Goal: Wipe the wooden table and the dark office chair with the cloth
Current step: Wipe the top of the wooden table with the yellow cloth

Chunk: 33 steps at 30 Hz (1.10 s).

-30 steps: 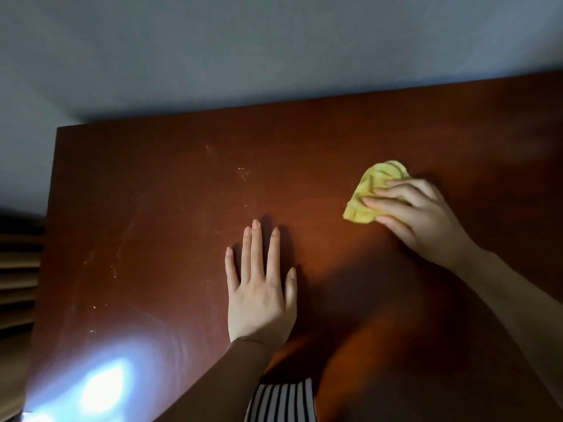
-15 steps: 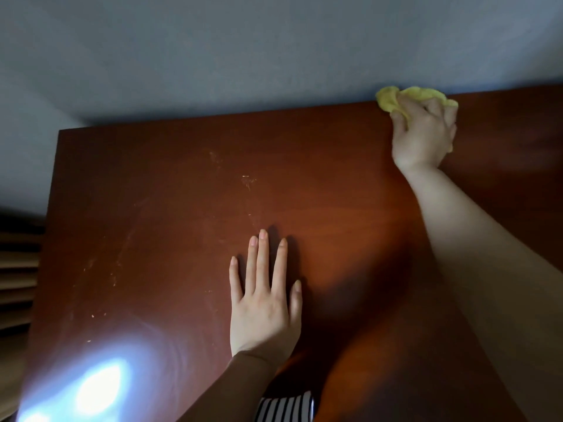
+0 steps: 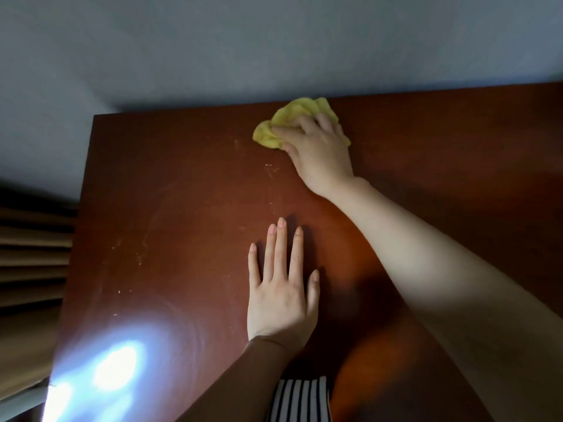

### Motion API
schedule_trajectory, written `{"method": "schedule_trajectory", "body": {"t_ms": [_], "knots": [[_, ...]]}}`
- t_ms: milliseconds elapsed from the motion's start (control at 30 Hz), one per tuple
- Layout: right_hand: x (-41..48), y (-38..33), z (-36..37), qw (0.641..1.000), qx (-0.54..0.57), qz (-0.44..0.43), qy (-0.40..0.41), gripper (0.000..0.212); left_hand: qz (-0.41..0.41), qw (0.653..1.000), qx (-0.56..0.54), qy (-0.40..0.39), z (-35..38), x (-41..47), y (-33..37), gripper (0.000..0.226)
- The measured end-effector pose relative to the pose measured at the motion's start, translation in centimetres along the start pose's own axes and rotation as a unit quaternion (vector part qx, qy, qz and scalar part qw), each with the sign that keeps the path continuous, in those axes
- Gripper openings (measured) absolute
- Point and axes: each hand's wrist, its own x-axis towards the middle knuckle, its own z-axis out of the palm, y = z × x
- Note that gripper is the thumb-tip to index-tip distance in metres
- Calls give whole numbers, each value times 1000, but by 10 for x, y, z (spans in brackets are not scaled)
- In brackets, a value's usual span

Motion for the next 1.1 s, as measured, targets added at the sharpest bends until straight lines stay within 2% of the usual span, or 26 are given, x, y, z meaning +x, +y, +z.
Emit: {"method": "schedule_trajectory", "body": {"t_ms": [133, 333, 433, 567, 800, 933, 1100], "knots": [[-33, -8, -8, 994, 0, -104, -45, 39, 1, 1000, 1, 0, 0, 0, -1, 59], [-85, 21, -25, 984, 4, -171, -45, 34, 5, 1000, -2, -3, -1, -2, 1, 57], [-95, 51, -35, 988, -1, -152, -14, 30, 5, 1000, -3, -6, -2, -3, 2, 57], [-81, 86, -43, 998, -11, -47, 44, 30, 6, 1000, -2, -8, -3, -1, 1, 57], [-6, 69, -22, 997, -23, 73, 29, 36, 6, 1000, -4, -16, -3, -2, 0, 57], [33, 24, -5, 998, -12, 60, -3, 37, 5, 1000, -10, -23, -3, -2, -1, 58], [52, -44, 15, 999, -6, -22, -44, 39, 1, 1000, -7, -22, -5, -1, -2, 59]]}}
